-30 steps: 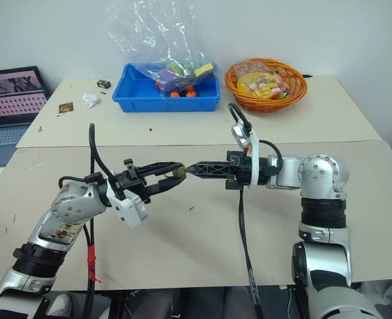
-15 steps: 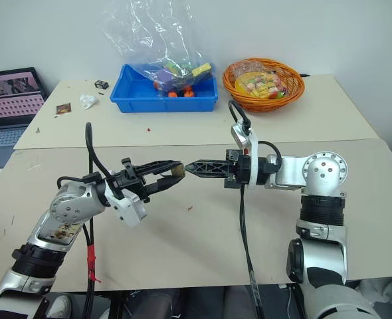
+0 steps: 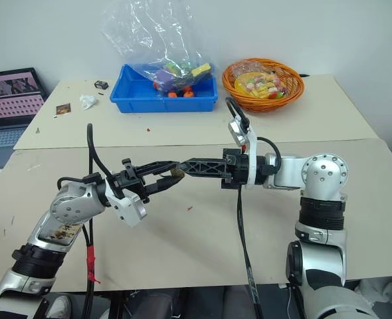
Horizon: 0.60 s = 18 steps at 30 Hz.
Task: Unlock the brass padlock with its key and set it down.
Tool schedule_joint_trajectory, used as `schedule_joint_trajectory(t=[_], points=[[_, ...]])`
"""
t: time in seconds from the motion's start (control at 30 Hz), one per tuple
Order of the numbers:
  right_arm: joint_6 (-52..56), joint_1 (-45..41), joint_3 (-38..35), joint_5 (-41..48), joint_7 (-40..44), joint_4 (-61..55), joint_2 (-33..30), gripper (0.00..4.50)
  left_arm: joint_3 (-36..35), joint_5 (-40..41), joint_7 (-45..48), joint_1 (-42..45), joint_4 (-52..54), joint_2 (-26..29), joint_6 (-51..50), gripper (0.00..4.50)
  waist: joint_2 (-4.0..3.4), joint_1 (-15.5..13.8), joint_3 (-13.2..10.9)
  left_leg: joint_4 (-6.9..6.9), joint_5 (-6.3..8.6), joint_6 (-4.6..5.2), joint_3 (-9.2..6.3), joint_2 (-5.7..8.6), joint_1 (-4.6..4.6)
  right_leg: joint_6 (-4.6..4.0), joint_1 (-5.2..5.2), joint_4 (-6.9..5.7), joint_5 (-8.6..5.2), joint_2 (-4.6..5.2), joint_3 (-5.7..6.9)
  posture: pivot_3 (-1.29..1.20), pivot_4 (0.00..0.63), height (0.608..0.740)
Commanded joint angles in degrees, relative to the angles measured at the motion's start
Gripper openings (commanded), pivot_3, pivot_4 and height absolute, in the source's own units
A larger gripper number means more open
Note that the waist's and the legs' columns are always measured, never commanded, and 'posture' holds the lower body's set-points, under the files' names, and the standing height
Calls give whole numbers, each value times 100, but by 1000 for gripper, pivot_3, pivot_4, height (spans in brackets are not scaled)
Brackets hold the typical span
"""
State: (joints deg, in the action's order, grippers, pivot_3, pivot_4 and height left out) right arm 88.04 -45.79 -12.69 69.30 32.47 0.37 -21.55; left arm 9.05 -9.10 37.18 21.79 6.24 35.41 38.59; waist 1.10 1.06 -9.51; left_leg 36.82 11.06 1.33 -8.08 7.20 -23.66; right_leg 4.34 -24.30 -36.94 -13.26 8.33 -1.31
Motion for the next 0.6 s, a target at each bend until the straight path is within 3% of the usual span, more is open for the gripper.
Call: schedule_joint_trajectory(t=[0.03, 0.3, 0.6], points=[[-395, 120, 225, -229, 238, -288, -118, 3865, -35, 62, -66, 59, 203, -13, 13, 828, 0, -5, 0, 0, 0, 0, 0, 0, 0, 0, 0, 0, 0, 0, 0, 0, 150, 740], [-818, 355, 715, -611, 596, -478, -171, 3865, -41, 71, -59, 46, 230, 5, -6, 828, 0, 7, 0, 0, 0, 0, 4, -1, 0, 0, -2, -2, 0, 0, -1, 0, 150, 740], [-818, 148, 633, -619, 662, -238, -111, 3865, -47, 96, -41, -4, 293, 27, -43, 828, 0, -1, 0, 0, 0, 0, 4, -1, 4, 0, 0, -1, 0, 0, -1, 0, 150, 740]])
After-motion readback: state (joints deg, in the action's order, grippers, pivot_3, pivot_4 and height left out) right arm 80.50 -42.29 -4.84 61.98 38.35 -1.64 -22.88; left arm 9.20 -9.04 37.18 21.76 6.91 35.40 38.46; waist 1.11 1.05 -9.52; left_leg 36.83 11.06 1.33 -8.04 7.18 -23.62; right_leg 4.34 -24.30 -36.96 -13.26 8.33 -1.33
